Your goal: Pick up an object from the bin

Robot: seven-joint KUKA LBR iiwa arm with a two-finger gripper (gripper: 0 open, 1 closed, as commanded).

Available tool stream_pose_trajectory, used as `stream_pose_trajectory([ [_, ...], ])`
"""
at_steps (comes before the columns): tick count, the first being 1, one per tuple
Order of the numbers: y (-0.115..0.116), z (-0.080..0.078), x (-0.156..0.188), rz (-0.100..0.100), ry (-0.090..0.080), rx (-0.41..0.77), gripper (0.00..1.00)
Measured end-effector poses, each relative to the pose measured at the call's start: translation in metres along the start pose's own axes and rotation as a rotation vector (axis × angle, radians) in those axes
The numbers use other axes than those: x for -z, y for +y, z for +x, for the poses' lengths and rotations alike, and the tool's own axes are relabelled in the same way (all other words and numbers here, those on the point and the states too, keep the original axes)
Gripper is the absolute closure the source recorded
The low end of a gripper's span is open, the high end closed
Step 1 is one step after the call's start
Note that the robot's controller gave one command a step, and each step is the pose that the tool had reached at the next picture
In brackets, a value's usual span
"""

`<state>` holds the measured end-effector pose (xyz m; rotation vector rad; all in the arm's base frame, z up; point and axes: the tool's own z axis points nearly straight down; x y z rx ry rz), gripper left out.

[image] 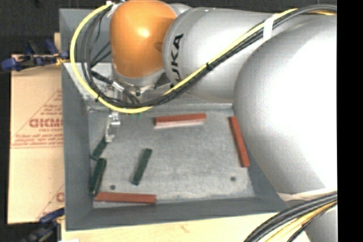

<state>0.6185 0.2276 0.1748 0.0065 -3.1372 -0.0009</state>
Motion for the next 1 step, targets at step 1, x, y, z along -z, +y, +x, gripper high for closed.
stream_pose_trajectory([
  [1,-0.0008,-0.0022,0.0050,-0.002,-0.008,-0.004,0.00],
])
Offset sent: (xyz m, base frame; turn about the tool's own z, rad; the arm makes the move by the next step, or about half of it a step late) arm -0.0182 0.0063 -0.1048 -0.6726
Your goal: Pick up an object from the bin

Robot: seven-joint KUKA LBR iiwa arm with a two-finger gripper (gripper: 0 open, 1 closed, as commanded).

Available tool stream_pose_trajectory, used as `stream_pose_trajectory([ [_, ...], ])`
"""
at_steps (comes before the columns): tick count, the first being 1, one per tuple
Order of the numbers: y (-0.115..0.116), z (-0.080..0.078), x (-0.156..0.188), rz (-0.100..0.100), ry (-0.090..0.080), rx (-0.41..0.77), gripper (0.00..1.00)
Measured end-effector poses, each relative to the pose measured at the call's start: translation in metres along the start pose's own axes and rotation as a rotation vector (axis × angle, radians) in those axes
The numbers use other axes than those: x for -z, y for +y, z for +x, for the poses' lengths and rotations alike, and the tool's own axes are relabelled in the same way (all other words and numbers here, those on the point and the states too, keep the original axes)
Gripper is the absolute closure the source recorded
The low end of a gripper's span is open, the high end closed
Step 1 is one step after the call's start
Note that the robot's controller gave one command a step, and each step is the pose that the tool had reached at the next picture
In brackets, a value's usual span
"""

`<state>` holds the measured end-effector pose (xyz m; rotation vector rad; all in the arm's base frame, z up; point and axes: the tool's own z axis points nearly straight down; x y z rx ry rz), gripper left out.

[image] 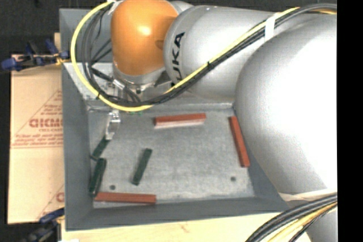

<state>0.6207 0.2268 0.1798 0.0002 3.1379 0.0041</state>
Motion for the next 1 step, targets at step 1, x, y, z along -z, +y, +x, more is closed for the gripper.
stream_pose_trajectory([
  [1,0.0034,0.0086,-0.0524,0.001,-0.005,0.342,0.00],
])
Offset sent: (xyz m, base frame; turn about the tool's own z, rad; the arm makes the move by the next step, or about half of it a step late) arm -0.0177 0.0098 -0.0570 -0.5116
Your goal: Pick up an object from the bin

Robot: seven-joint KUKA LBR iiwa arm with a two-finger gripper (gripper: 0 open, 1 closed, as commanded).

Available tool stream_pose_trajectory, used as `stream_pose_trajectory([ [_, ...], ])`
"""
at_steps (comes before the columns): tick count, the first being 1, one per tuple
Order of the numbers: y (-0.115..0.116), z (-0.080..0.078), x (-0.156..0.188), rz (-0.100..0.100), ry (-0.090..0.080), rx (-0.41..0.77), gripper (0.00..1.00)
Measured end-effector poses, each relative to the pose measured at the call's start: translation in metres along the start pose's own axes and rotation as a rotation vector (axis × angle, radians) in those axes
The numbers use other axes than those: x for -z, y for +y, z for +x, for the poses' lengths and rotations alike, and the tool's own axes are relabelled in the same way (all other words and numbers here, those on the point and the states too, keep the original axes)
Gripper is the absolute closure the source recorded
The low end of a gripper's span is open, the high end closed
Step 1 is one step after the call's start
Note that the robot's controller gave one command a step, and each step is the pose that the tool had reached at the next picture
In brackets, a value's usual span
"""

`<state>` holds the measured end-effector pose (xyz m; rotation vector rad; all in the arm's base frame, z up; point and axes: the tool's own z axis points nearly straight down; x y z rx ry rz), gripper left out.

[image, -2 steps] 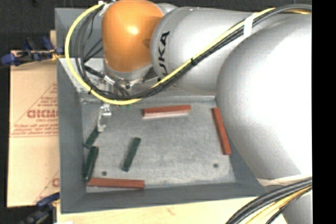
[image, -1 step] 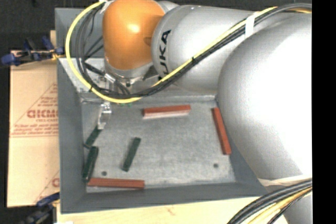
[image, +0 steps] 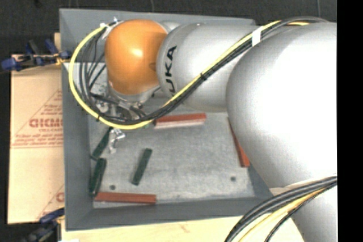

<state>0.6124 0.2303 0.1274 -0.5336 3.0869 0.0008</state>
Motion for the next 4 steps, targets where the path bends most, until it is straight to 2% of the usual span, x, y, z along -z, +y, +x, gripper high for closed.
stream_pose_trajectory([
  [1,0.002,0.004,-0.052,-0.003,0.007,0.174,0.00],
  [2,0.005,0.012,-0.015,-0.002,0.004,0.514,0.00],
  [3,0.003,0.006,-0.032,-0.004,0.004,0.367,0.00],
  [4,0.007,0.003,-0.044,-0.001,-0.012,0.778,1.00],
])
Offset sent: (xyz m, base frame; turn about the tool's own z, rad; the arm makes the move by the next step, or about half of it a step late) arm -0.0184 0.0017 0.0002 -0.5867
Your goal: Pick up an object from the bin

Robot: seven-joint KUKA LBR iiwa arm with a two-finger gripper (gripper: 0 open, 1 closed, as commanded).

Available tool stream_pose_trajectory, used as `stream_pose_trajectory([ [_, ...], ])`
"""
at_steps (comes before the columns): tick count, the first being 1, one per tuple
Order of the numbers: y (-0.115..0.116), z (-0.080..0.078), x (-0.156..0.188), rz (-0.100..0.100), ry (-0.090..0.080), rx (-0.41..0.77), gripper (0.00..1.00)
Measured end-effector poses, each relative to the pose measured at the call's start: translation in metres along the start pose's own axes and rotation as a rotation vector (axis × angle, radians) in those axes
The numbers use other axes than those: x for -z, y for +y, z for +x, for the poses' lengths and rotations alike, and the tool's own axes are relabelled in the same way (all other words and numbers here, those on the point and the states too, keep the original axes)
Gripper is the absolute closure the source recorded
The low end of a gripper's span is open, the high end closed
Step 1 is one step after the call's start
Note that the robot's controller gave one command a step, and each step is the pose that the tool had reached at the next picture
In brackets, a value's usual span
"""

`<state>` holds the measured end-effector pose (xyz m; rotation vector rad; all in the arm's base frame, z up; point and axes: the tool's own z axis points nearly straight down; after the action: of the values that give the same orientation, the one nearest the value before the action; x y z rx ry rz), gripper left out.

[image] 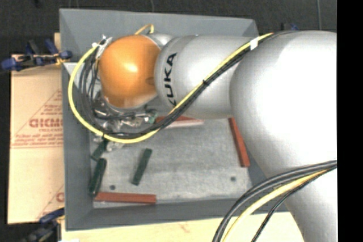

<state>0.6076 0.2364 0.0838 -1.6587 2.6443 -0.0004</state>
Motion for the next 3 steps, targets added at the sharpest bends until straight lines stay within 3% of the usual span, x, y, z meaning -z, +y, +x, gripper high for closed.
stream_pose_trajectory([
  [2,0.000,-0.001,0.001,-0.001,0.001,0.151,1.00],
  [3,0.002,0.003,0.013,-0.014,0.014,0.138,1.00],
])
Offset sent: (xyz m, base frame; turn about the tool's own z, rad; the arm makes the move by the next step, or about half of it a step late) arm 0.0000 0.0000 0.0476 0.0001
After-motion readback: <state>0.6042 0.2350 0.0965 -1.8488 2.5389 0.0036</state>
